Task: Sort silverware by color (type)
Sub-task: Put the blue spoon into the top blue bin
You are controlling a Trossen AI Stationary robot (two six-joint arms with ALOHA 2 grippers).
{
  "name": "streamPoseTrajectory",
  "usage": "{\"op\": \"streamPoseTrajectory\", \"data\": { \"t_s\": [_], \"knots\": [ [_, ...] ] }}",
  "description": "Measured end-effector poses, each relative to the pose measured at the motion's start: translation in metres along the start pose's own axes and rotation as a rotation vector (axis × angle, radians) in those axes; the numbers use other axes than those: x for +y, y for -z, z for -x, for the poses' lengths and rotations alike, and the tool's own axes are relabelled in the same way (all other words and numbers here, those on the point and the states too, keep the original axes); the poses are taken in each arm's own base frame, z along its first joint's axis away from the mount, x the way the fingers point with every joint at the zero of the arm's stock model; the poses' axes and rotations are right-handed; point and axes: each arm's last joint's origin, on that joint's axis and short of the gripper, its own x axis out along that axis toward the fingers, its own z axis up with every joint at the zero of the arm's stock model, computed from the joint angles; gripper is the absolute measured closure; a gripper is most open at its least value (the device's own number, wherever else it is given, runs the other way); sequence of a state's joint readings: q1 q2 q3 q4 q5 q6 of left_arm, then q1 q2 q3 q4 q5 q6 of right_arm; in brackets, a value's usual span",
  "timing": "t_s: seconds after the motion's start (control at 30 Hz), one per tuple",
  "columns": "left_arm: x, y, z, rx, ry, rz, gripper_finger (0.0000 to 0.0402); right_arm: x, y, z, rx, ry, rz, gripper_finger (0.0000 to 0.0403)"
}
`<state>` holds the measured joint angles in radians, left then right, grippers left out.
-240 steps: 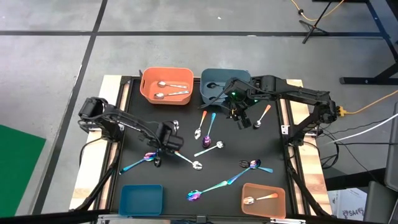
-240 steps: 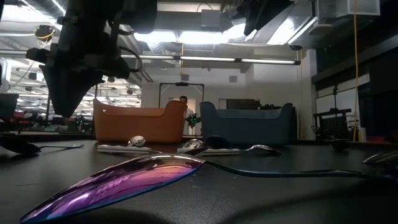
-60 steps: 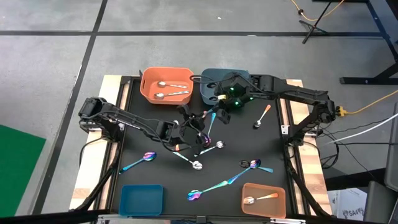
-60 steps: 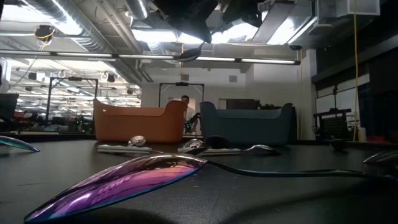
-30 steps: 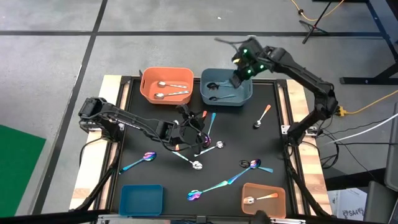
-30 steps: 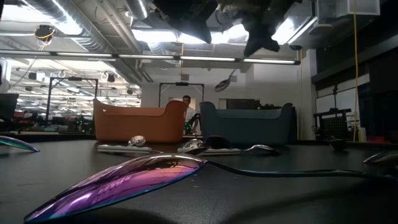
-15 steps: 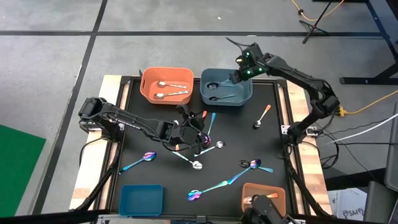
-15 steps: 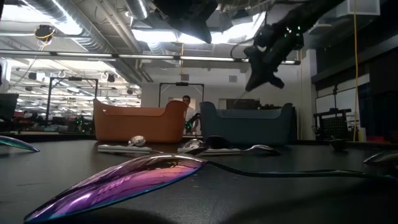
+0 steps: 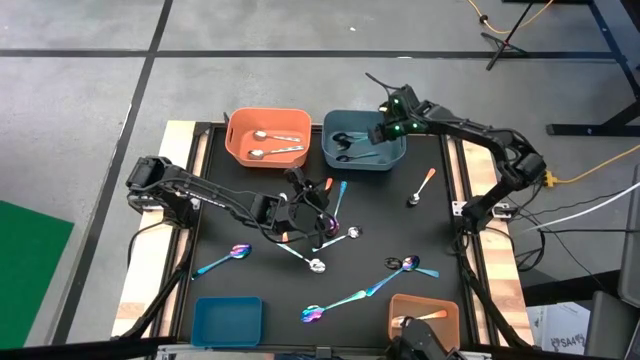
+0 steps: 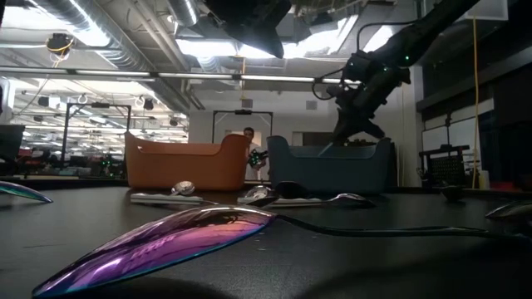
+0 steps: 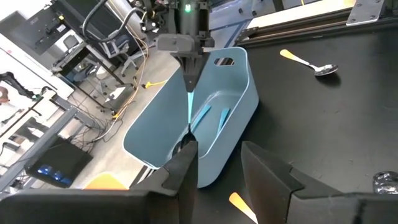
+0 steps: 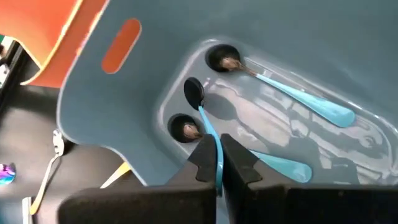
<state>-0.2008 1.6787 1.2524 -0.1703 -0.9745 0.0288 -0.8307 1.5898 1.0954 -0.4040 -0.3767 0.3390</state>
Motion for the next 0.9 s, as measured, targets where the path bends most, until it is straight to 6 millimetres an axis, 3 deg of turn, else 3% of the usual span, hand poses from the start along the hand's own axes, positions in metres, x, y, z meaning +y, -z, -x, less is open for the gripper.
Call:
{"op": "streamPoseTrajectory", "data": {
  "t_s": [0.3, 0.9],
  "knots": [
    [0.000, 0.000, 0.000, 0.000, 0.000, 0.000, 0.0284, -0.009, 0.012, -0.007, 0.020, 0.056, -0.007, 0.0403],
    [0.000, 0.000, 0.000, 0.000, 0.000, 0.000, 0.0284, -0.009, 0.013, -0.007, 0.017, 0.064, -0.009, 0.0395]
  ]
}}
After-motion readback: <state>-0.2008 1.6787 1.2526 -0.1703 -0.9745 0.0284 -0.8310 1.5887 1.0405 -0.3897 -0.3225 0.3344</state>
